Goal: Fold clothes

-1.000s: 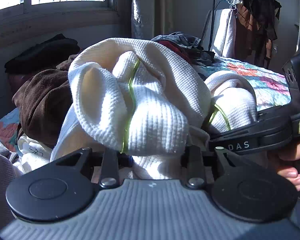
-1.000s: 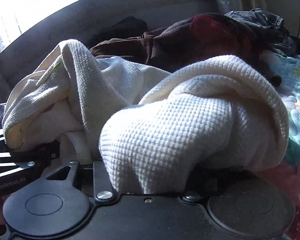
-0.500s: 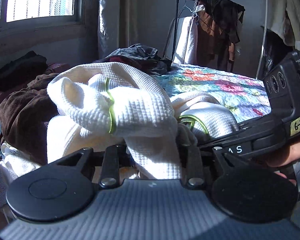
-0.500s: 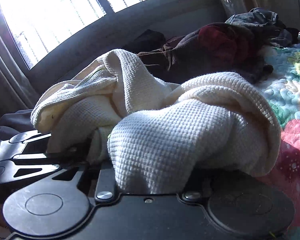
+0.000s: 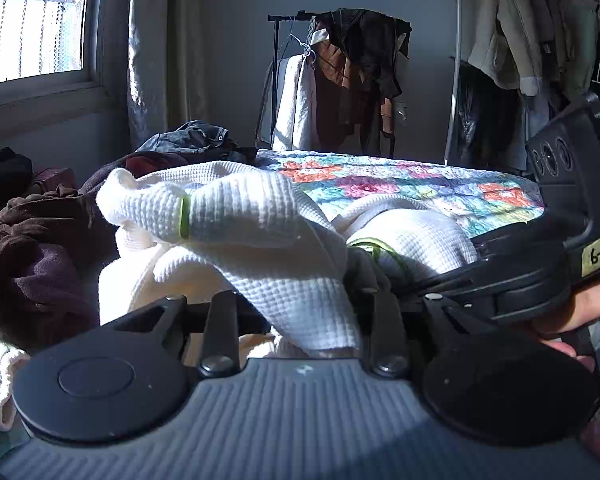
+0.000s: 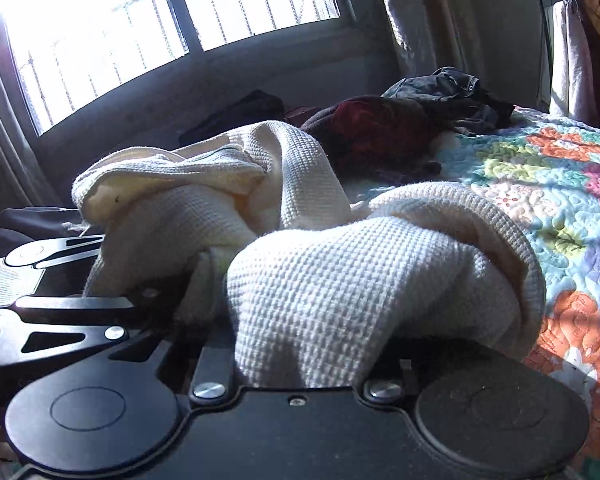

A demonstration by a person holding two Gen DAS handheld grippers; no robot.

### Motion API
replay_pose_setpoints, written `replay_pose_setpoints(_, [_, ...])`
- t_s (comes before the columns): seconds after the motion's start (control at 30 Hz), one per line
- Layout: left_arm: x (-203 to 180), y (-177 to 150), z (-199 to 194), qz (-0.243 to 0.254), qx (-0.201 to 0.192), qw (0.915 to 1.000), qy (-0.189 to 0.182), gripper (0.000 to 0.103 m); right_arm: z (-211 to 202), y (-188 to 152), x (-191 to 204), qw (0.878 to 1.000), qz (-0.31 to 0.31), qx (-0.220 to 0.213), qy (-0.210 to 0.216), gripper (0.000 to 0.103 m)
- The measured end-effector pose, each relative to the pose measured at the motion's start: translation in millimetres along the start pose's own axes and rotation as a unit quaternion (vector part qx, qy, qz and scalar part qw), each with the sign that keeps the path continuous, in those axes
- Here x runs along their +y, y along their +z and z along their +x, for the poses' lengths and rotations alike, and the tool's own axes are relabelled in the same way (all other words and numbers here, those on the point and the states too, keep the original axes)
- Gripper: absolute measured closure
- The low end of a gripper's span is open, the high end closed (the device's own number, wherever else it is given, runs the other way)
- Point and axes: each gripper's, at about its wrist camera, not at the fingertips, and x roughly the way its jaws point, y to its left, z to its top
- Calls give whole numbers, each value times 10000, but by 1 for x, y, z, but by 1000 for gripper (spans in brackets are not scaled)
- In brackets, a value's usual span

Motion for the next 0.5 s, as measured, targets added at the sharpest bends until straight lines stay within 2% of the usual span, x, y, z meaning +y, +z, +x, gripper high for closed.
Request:
replay_pose_setpoints(0.27, [-54,5,-4,220,52,9990,-379,77,-48,-17,-25,9979,490,-68,-413,72])
replay_pose_setpoints(0.5, [-98,15,-15,372,-68,9982,-474,76,-90,-27,-39,9956,514,-434,-659,72])
